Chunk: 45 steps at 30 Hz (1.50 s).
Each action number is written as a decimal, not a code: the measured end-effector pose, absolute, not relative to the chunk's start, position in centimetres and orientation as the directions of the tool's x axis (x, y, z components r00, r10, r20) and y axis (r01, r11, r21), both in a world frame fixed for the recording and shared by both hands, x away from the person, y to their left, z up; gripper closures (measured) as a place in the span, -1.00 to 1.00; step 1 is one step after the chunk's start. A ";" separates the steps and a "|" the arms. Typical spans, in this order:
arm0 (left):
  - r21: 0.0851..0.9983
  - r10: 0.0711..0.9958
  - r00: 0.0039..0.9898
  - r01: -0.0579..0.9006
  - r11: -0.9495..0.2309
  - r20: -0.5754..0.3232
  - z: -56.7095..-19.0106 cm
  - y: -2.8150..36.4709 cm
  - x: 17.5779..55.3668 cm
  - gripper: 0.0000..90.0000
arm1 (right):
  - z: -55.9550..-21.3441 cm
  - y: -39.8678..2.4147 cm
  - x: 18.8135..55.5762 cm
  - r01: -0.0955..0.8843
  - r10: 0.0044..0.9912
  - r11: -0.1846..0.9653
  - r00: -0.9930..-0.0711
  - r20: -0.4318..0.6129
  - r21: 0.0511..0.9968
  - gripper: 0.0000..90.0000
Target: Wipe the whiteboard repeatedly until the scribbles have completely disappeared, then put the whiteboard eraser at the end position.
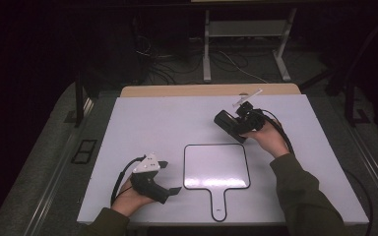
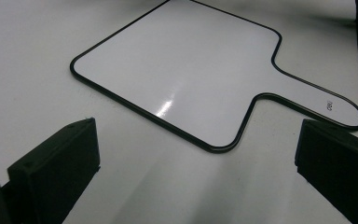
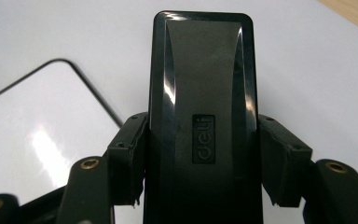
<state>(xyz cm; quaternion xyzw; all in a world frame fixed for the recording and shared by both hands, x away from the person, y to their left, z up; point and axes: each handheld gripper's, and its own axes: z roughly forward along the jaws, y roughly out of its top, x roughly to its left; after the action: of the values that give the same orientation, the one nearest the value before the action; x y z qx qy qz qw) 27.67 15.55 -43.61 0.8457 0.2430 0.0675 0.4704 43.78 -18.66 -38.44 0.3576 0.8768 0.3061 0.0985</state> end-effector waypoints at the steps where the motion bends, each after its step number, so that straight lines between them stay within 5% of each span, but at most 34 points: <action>1: 0.830 0.479 0.870 0.353 -0.431 -0.121 -43.6 15.5 27.6 -1.00 | -38.5 -18.4 44.1 0.563 0.684 0.565 -0.729 0.041 0.603 -0.14; 17: 0.832 0.470 0.875 0.342 -0.437 -0.113 -43.5 15.5 27.5 -1.00 | -39.4 -14.4 47.6 0.550 0.667 0.602 -0.745 0.015 0.578 -0.14; 45: 0.831 0.467 0.876 0.346 -0.436 -0.119 -43.6 15.6 27.6 -1.00 | -42.1 -13.7 50.3 0.561 0.665 0.606 -0.747 0.028 0.563 -0.12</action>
<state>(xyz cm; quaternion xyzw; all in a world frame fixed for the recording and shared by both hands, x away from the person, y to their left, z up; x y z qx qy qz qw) 27.63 15.62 -43.57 0.8450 0.2406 0.0643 0.4733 50.29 -13.68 -42.05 0.3438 0.8915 0.2804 0.0922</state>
